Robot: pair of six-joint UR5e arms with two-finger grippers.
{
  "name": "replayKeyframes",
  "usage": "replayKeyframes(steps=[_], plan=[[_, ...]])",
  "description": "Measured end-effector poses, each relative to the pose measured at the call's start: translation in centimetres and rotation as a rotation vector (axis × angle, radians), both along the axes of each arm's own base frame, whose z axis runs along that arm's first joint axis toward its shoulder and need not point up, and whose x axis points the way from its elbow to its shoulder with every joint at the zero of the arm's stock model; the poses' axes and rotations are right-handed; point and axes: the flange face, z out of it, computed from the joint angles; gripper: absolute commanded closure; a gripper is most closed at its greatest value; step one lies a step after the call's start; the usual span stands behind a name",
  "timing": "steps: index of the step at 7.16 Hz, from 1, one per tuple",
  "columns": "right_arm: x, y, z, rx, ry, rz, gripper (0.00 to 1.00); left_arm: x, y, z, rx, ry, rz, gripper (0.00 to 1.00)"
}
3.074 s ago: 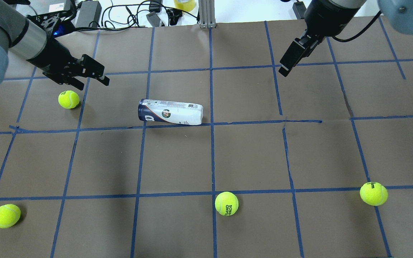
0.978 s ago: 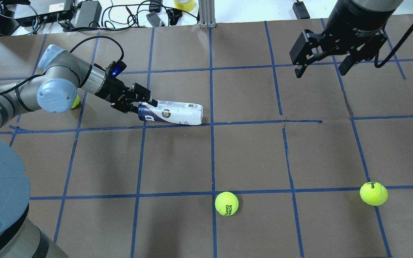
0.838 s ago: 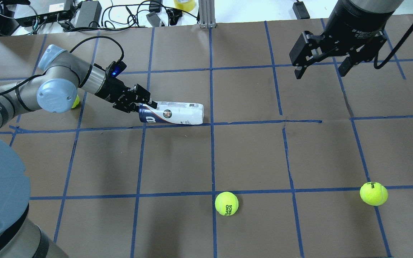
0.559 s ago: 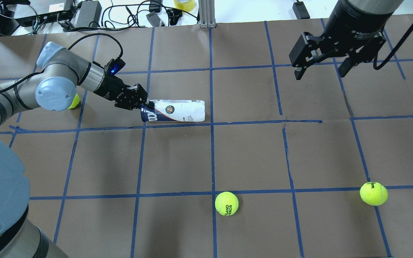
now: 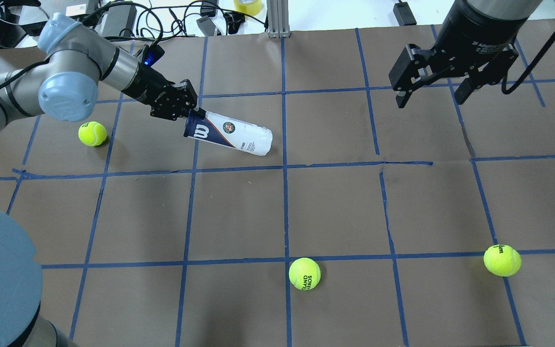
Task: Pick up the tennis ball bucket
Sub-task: 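Lift the tube's gripped end with the left gripper, rotating it upright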
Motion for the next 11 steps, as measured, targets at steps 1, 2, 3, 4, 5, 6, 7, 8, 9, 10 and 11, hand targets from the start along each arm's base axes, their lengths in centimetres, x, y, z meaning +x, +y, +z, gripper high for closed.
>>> replayKeyframes(steps=[1, 2, 3, 4, 5, 6, 7, 8, 9, 10, 11], plan=[[-0.1, -0.1, 0.0, 0.000, 0.000, -0.004, 0.00, -1.5, -0.5, 2.4, -0.015, -0.057, 0.017, 1.00], [-0.2, -0.1, 0.0, -0.002, 0.000, -0.009, 0.00, -2.7, -0.9, 4.8, -0.037, -0.093, 0.041, 1.00], [-0.2, -0.1, 0.0, -0.002, 0.000, -0.011, 0.00, -3.2, -1.2, 6.7, -0.059, -0.126, 0.056, 1.00], [-0.2, -0.1, 0.0, -0.001, 0.000, -0.011, 0.00, -3.9, -1.2, 7.9, -0.079, -0.186, 0.051, 1.00], [-0.2, -0.1, 0.0, 0.000, 0.000, -0.012, 0.00, -5.2, -1.2, 8.4, -0.100, -0.272, 0.027, 1.00], [-0.2, -0.1, 0.0, 0.000, 0.000, -0.012, 0.00, -6.7, -1.0, 8.6, -0.118, -0.358, -0.003, 1.00], [-0.2, -0.1, 0.0, 0.000, 0.000, -0.012, 0.00, -8.6, -0.8, 8.6, -0.141, -0.428, -0.035, 1.00], [-0.2, -0.2, 0.0, -0.001, 0.000, -0.014, 0.00, -10.4, -0.5, 8.6, -0.168, -0.471, -0.060, 0.90], [-0.2, -0.2, 0.0, -0.001, 0.000, -0.015, 0.00, -11.8, -0.1, 8.4, -0.182, -0.501, -0.080, 0.47], [-0.3, -0.2, 0.0, 0.000, 0.001, -0.017, 0.00, -12.5, 0.2, 7.9, -0.183, -0.513, -0.094, 0.20], [-0.3, -0.1, 0.2, -0.005, 0.007, -0.019, 0.00, -13.0, 0.4, 7.3, -0.178, -0.515, -0.102, 0.00]])
